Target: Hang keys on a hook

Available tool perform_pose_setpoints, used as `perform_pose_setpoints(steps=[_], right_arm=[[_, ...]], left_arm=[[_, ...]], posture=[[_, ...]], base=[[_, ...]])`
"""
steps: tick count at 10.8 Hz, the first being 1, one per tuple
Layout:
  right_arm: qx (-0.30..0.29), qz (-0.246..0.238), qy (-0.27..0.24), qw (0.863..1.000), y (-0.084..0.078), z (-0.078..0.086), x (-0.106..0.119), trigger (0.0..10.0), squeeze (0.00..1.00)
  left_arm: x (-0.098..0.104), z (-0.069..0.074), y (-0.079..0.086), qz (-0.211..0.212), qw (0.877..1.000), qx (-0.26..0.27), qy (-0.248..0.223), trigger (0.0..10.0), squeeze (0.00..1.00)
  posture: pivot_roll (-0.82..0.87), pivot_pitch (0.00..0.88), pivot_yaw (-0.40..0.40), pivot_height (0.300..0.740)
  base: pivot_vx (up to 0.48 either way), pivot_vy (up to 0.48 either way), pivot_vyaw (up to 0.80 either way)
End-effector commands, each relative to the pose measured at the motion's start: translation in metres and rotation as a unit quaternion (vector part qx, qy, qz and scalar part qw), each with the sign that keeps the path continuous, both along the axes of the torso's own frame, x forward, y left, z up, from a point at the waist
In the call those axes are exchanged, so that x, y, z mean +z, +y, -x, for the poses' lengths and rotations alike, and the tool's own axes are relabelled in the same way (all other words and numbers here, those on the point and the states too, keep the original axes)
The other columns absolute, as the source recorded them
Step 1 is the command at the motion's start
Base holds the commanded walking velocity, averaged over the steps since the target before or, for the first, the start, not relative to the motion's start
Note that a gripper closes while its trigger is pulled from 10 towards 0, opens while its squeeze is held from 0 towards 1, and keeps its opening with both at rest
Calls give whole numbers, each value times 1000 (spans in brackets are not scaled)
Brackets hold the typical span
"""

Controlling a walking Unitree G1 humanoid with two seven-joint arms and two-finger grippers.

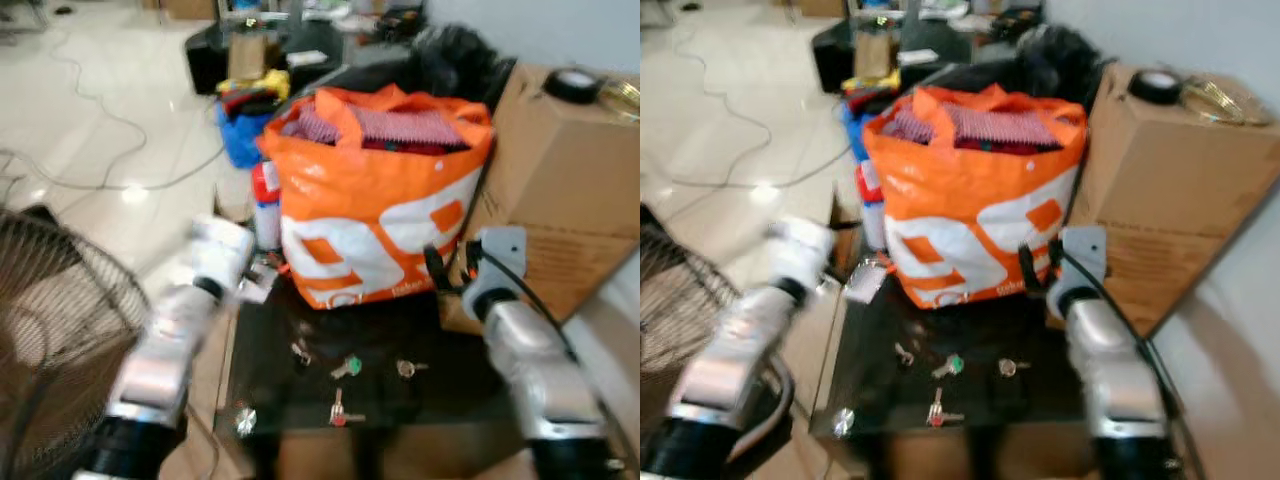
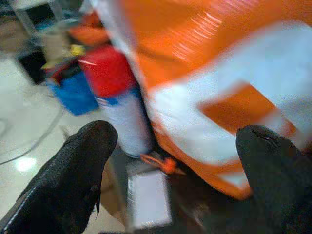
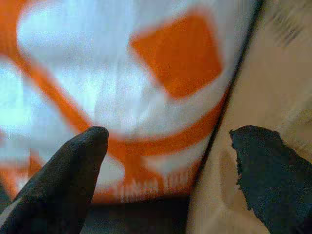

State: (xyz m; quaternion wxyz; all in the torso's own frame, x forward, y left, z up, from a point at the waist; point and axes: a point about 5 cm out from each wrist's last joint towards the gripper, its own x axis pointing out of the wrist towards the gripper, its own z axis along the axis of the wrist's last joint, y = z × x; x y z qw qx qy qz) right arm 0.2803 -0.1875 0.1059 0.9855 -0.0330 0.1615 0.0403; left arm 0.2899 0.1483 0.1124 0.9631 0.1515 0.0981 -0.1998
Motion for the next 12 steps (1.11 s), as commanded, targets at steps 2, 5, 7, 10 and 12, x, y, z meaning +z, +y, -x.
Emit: perform_pose_setpoints(steps=[2, 5, 7, 10, 12], right_arm=[[62, 38, 52, 996, 0, 11, -6, 10000, 0], [97, 30, 86, 991, -7, 21, -8, 10000, 0], [185, 29, 144, 972, 16, 19, -20, 10000, 0], [167, 14, 212, 963, 34, 9, -61, 10000, 0], [130, 8, 241, 962, 40, 11, -89, 10000, 0]], left_arm=[[-7, 4, 0, -40, 998, -45, 16, 10000, 0], [-18, 14, -8, -50, 993, -99, 43, 10000, 0], [-39, 44, -10, -74, 970, -197, 119, 10000, 0], [-43, 58, -12, -83, 945, -272, 164, 10000, 0], [-46, 64, -11, -107, 937, -282, 177, 10000, 0]], posture=[[-99, 0, -9, 740], [-133, 0, -15, 740], [-168, 0, -19, 740], [-201, 0, -5, 740], [-177, 0, -20, 740]], base=[[0, 0, 0], [0, 0, 0], [0, 0, 0], [0, 0, 0], [0, 0, 0]])
